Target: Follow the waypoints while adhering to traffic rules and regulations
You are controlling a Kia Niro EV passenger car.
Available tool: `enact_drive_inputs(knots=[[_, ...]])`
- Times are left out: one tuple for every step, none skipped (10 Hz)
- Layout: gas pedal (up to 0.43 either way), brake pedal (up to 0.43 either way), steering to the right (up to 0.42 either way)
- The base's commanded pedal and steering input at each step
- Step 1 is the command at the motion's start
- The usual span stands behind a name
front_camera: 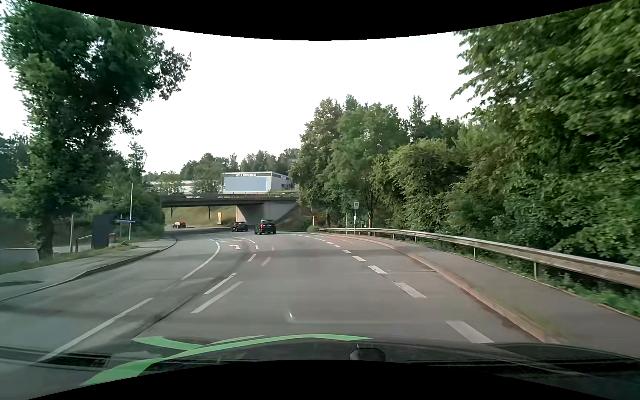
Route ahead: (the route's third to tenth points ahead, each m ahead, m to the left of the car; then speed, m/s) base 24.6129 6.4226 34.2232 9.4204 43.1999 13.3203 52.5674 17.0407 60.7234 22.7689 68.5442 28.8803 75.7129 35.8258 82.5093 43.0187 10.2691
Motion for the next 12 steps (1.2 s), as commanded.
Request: enact_drive_inputs(knots=[[0.11,0.0,-0.022],[0.11,0.0,-0.026],[0.11,0.0,-0.029],[0.11,0.0,-0.03],[0.11,0.0,-0.03],[0.11,0.0,-0.03],[0.11,0.0,-0.032],[0.11,0.0,-0.036],[0.098,0.0,-0.04],[0.079,0.0,-0.041],[0.028,0.0,-0.042],[0.0,0.0,-0.046]])
